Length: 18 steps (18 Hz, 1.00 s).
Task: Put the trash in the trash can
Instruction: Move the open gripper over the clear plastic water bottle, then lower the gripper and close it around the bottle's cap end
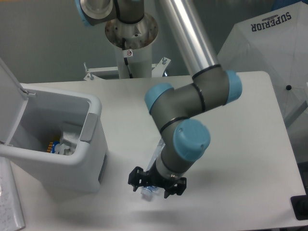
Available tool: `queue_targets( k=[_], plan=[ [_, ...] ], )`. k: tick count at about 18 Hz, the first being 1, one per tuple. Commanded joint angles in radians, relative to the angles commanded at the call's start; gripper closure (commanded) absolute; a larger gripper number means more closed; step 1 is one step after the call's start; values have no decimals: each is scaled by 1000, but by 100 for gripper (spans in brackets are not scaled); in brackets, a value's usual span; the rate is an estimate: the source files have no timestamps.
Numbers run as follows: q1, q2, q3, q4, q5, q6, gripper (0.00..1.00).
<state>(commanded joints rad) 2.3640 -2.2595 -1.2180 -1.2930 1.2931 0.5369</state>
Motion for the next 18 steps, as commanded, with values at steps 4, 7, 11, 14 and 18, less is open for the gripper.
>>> queue_targets(
  k=[4, 7, 11, 14, 18],
  plan=[
    [-25, -35, 26, -31, 69, 0, 0],
    [-38, -51, 32, -31, 100, -2, 2],
    [-54, -66, 35, -28, 138, -5, 11],
    [-66, -78, 35, -26, 184, -8, 11],
    [-75, -91, 35, -22, 210, -12, 11]
  ],
)
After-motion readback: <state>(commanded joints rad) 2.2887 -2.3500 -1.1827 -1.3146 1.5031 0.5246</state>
